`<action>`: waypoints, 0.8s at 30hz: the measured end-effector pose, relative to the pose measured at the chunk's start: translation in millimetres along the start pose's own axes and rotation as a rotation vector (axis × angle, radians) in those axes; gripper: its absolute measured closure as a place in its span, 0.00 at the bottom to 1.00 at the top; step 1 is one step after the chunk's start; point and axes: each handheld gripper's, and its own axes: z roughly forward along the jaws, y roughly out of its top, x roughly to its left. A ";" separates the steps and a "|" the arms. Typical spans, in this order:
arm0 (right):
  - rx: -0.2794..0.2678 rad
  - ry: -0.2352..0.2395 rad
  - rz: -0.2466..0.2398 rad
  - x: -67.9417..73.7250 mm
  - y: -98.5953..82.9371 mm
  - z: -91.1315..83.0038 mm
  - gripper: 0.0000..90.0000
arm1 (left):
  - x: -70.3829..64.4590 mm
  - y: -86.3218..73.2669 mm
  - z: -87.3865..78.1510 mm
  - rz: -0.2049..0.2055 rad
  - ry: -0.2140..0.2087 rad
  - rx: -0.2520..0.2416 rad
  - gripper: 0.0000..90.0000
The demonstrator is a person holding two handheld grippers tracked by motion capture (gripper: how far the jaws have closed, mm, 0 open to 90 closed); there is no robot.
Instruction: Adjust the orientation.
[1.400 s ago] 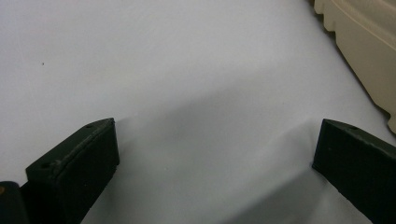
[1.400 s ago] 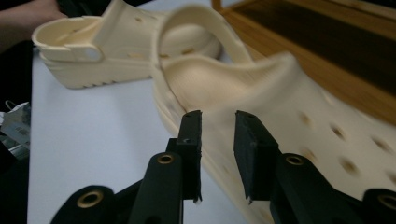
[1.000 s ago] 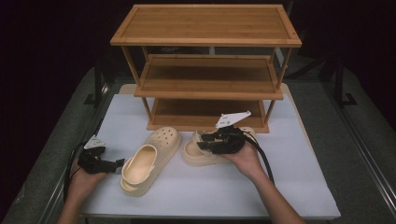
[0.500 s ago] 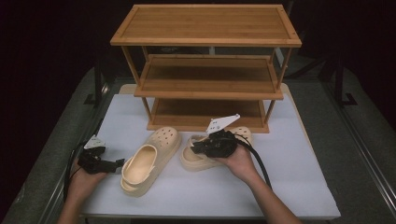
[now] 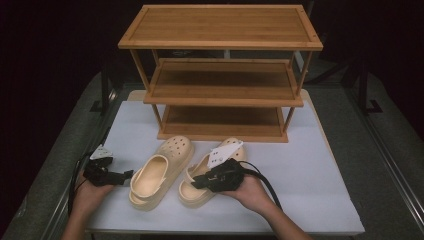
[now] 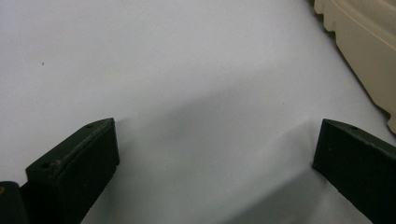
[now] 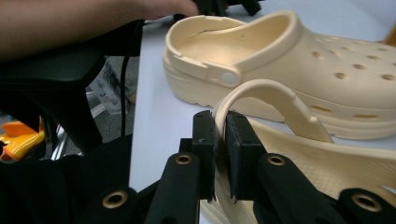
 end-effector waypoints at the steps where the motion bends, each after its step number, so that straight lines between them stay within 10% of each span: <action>1: 0.002 0.004 -0.002 1.2 0.3 1.5 0.92 | 0.0 0.0 0.0 0.000 0.000 0.000 0.00; 13: -0.043 -0.054 0.026 2.3 -3.0 -16.9 0.76 | 0.0 0.0 0.0 0.000 0.000 0.000 0.00; 24: -0.060 -0.247 0.145 -18.1 -60.9 -79.2 0.98 | 0.0 0.0 0.0 0.001 0.000 0.001 0.00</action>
